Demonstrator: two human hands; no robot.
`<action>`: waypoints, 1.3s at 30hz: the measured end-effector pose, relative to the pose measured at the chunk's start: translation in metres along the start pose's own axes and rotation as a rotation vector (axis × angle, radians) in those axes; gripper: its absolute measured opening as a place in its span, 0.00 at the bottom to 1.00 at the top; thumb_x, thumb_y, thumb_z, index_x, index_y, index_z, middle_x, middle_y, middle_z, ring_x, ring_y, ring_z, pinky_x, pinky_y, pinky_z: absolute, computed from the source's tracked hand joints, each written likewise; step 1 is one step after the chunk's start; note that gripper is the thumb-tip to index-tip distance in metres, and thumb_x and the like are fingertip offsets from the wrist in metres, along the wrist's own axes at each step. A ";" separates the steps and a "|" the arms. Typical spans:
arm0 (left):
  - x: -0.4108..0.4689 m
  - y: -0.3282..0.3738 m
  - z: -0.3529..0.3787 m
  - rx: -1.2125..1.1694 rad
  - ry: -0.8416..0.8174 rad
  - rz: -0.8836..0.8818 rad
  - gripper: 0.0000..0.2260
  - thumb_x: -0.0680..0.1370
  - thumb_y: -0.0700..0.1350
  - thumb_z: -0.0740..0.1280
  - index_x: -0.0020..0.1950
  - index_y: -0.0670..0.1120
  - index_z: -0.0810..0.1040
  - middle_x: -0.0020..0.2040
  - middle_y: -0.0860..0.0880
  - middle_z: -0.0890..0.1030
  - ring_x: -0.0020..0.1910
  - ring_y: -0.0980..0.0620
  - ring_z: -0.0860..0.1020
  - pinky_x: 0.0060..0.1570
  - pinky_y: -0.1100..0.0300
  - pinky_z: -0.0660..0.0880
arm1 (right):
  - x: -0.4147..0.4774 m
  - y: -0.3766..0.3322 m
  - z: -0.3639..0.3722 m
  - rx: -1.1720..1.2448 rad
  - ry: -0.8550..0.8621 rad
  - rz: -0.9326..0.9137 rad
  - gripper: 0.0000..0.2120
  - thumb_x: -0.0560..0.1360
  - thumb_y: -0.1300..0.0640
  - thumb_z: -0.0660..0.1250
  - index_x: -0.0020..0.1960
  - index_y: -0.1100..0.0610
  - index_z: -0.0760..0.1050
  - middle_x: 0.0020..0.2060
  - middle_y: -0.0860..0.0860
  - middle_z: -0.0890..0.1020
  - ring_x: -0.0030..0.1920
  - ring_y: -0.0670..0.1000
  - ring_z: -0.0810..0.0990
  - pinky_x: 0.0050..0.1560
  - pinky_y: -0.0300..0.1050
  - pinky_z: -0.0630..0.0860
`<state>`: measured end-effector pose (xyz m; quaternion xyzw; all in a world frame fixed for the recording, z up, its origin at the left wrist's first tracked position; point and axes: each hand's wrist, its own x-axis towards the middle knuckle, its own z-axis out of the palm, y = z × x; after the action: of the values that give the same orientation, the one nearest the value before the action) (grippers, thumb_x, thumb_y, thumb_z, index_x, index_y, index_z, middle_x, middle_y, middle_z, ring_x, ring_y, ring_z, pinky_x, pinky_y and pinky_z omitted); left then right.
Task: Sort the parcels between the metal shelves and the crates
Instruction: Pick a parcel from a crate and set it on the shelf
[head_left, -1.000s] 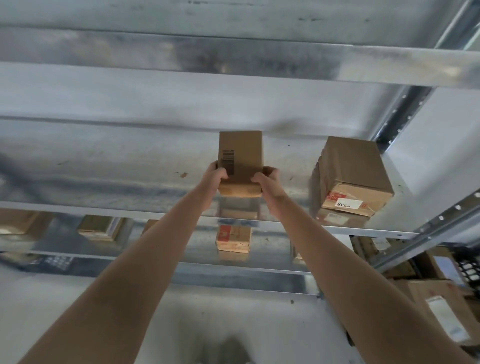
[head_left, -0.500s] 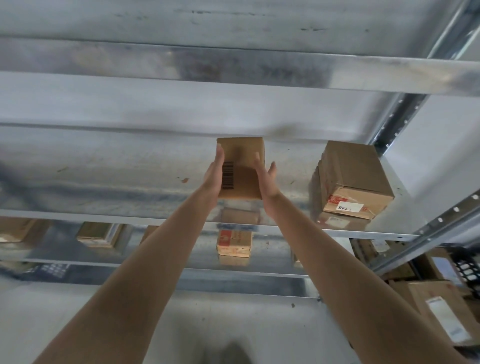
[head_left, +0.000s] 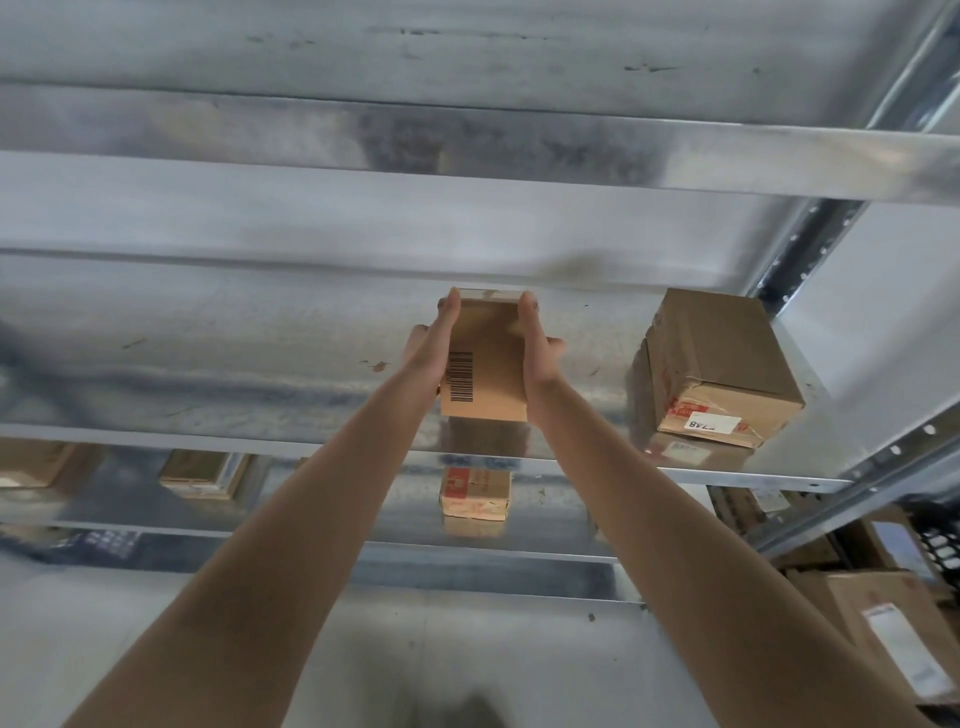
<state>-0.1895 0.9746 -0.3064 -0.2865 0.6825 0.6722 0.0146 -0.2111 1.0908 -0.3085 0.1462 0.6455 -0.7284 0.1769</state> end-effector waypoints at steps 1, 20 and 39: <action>-0.001 0.001 0.000 -0.002 -0.004 -0.002 0.38 0.69 0.77 0.57 0.63 0.47 0.72 0.54 0.45 0.80 0.50 0.46 0.78 0.46 0.51 0.74 | 0.002 0.001 0.000 0.004 0.010 -0.014 0.37 0.70 0.26 0.63 0.62 0.54 0.60 0.59 0.57 0.74 0.59 0.59 0.76 0.63 0.63 0.74; -0.002 -0.003 -0.013 -0.226 -0.131 0.094 0.29 0.78 0.69 0.55 0.60 0.47 0.79 0.57 0.43 0.82 0.59 0.45 0.79 0.64 0.48 0.73 | 0.014 0.009 -0.005 -0.016 -0.107 -0.115 0.59 0.53 0.14 0.59 0.70 0.54 0.68 0.64 0.55 0.77 0.64 0.57 0.76 0.68 0.61 0.69; -0.002 -0.011 -0.030 -0.181 -0.116 0.295 0.29 0.66 0.53 0.65 0.66 0.47 0.74 0.61 0.40 0.79 0.58 0.41 0.79 0.57 0.45 0.78 | 0.004 0.011 0.004 -0.025 -0.322 -0.287 0.31 0.68 0.49 0.64 0.70 0.54 0.65 0.61 0.58 0.78 0.57 0.58 0.79 0.52 0.51 0.79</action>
<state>-0.1720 0.9483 -0.3129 -0.1445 0.6519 0.7410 -0.0707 -0.2092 1.0859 -0.3196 -0.0677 0.6321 -0.7521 0.1740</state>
